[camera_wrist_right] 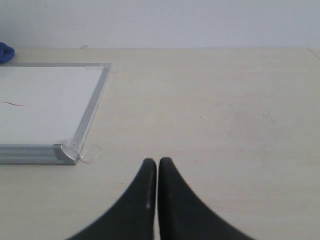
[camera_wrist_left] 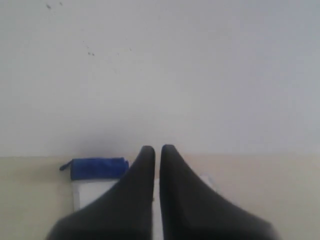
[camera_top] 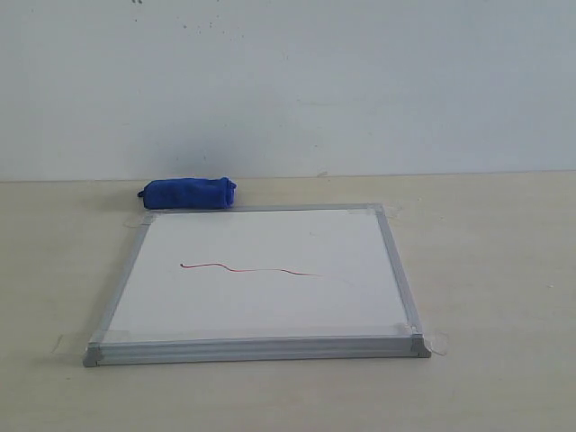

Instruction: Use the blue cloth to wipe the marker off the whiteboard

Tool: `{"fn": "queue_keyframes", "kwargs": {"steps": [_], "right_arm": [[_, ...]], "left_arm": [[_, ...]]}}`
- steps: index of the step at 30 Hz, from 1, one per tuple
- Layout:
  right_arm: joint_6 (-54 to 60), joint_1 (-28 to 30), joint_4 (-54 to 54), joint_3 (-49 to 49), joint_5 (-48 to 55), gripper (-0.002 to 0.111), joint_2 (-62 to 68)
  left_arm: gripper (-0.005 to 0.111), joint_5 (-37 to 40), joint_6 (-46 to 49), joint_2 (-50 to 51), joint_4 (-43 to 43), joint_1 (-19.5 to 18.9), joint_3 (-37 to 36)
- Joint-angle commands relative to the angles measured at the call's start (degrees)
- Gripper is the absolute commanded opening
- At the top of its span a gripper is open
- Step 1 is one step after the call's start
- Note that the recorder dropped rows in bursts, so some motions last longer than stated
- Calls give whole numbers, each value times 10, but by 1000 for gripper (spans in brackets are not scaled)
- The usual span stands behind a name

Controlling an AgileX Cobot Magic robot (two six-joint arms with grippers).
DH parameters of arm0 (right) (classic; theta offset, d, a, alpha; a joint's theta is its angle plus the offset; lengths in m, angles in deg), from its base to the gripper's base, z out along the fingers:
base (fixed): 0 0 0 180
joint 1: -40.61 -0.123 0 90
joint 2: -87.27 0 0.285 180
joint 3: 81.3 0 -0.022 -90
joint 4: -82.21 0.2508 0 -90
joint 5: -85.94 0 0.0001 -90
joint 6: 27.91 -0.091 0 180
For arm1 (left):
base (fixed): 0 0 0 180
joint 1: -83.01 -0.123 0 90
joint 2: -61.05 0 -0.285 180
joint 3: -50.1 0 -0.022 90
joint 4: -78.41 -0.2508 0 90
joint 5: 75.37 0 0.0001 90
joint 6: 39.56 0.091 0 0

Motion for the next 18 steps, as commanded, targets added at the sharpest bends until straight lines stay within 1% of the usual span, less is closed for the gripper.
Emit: {"fn": "queue_keyframes", "kwargs": {"steps": [1,3,6,11,13,18], "right_arm": [[0,3,-3,1,-3,1,-3],[0,3,-3,1,-3,1,-3],[0,3,-3,1,-3,1,-3],[0,3,-3,1,-3,1,-3],[0,3,-3,1,-3,1,-3],[0,3,-3,1,-3,1,-3]], "left_arm": [[4,125,99,196,17,-1,142],[4,155,100,283,17,-1,206],[4,159,123,387,14,-1,273],[4,118,202,526,2,-1,346],[4,119,215,576,-8,-1,380],[4,177,215,721,-33,-1,504]]}}
